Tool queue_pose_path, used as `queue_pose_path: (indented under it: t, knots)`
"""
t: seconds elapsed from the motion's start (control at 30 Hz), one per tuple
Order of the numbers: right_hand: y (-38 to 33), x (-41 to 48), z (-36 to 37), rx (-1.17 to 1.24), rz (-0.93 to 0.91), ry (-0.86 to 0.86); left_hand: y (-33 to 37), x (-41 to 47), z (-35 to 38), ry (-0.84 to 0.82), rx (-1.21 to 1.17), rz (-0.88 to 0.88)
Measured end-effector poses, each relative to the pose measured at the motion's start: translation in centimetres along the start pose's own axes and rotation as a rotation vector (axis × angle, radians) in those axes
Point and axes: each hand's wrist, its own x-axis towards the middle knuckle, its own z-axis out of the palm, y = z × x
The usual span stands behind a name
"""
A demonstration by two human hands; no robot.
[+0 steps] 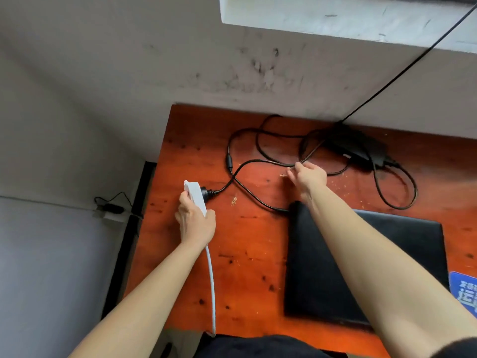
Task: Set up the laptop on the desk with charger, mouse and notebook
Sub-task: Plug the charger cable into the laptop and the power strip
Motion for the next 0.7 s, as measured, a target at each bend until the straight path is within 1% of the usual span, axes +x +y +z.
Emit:
queue_pose_path:
  t: [0.07,0.13,0.17,0.2,0.23,0.3,0.37,0.43,0.5,0.53,0.6,0.7]
  knots:
    - [0.9,0.5,-0.9,-0.293,0.02,-0.01,-0.5,0.4,0.0,0.078,0.058,-0.002]
    - [1.1,0.9,-2.8,-0.779,-0.065,-0.001,-1.0,1.0,-0.3,0.118,0.121,0.007]
    - [1.1,0.9,-3.8,-1.028,-0.135,0.007,-1.4,1.2,-0.5,0.109,0.134,0.018]
    - [0.9,0.8,-4.8,-1.199,-0.199,0.014,-1.6,1.5,-0.7,0.088,0.132,0.031]
    - [0.8,0.6,-5.6,-1.294,-0.229,0.005,-1.8,1.8,-0.9,0.058,0.121,0.039]
    - [0.7,0.0,-6.6,-1.371,-0.246,-0.043,-2.2,1.7,-1.4,0.015,0.094,0.036]
    - [0.5,-0.8,-6.8,-1.38,-0.263,-0.077,-2.1,1.3,-2.0,0.002,0.093,0.018]
    - [-0.2,-1.8,-6.8,-1.366,-0.355,-0.101,-1.4,0.2,-2.9,0.033,0.106,0.02]
    - [-1.4,-3.0,-7.0,-1.335,-0.487,-0.152,-0.3,-1.4,-3.8,0.105,0.129,0.071]
    - [-2.0,-3.7,-7.1,-1.321,-0.565,-0.179,0.4,-2.3,-4.3,0.146,0.14,0.113]
    - [-3.6,-5.3,-7.3,-1.286,-0.782,-0.218,2.1,-4.5,-5.6,0.238,0.161,0.203]
    - [-5.8,-8.2,-8.0,-1.221,-1.239,-0.252,4.6,-8.9,-7.6,0.44,0.237,0.313]
